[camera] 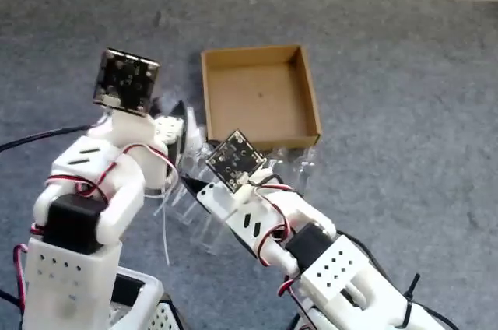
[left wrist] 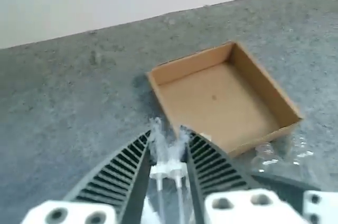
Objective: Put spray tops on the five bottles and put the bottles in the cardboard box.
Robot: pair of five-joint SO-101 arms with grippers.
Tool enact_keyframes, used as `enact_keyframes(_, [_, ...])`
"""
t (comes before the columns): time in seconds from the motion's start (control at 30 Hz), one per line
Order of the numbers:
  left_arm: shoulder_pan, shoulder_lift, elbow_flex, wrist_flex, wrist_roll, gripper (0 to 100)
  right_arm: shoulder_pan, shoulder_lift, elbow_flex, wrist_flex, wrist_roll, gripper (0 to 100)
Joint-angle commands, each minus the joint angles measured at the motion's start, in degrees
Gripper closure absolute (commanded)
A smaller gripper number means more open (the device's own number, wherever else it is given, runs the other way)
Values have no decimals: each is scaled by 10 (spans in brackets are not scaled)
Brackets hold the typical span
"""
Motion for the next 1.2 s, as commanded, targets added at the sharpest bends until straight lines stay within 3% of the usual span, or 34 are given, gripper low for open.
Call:
enact_keyframes(0.0, [-59, -21, -37, 12, -6, 954, 29, -13, -13, 0, 3, 995])
enact_keyframes(0.17, [-98, -116, 1, 12, -6, 954, 83, -8, -19, -2, 2, 995])
enact_keyframes(0.33, [-103, -185, 153, -25, -6, 935, 115, 11, -103, 1, 1, 995])
enact_keyframes(0.47, [-102, -194, 246, -79, -6, 838, 113, 89, -196, 39, 0, 995])
enact_keyframes(0.87, [-15, -197, 292, -98, -4, 828, 112, 378, -451, 65, -62, 995])
enact_keyframes(0.97, [-20, -195, 309, -108, -4, 828, 102, 392, -478, 109, -83, 995])
enact_keyframes(1.17, [-29, -192, 379, -222, -7, 827, 80, 323, -490, 200, -83, 995])
